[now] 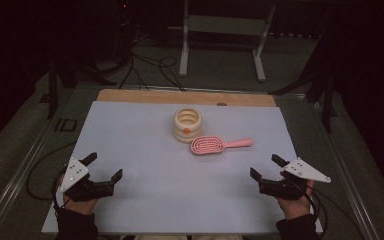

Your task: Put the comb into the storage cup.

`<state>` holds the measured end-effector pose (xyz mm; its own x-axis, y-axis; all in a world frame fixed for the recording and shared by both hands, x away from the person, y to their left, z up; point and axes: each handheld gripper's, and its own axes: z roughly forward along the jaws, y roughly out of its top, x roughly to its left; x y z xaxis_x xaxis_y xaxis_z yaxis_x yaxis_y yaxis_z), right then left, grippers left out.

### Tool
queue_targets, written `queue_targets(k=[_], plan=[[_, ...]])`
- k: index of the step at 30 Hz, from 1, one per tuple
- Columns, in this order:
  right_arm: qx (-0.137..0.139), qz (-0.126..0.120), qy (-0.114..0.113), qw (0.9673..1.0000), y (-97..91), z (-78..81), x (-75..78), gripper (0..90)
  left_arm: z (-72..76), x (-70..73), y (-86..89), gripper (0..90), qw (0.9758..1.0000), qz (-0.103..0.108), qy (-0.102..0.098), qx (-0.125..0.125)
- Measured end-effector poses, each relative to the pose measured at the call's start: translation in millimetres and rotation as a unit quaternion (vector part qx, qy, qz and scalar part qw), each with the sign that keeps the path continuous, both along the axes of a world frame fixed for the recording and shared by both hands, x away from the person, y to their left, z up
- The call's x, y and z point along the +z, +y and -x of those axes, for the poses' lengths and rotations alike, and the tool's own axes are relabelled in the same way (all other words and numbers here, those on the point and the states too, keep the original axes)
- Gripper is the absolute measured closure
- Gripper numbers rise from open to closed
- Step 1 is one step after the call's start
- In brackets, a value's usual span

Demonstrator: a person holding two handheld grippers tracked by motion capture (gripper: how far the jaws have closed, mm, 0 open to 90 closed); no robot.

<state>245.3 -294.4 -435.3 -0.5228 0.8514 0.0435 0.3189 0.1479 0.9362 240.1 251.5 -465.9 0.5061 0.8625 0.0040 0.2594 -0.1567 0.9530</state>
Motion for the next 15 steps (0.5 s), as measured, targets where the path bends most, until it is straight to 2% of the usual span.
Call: queue_targets(k=[3,4,13,15], plan=[[0.003,-0.004,-0.002,1.0,2.0,-1.7,5.6,8.7,-0.2,-0.3,0.1,0.2,1.0,0.0,0.0,0.0],[0.005,0.001,-0.006,1.0,5.7,-4.8,12.4,8.7,-0.2,-0.5,0.1,0.3,1.0,0.0,0.001,0.0],[0.011,-0.01,-0.007,0.9999,14.2,-12.3,25.0,8.7,0.5,0.1,0.7,0.3,1.0,0.001,-0.001,0.001],[0.011,-0.003,0.003,0.9999,23.7,-20.5,34.8,9.1,0.3,-0.1,0.9,0.3,1.0,0.0,0.0,0.001]])
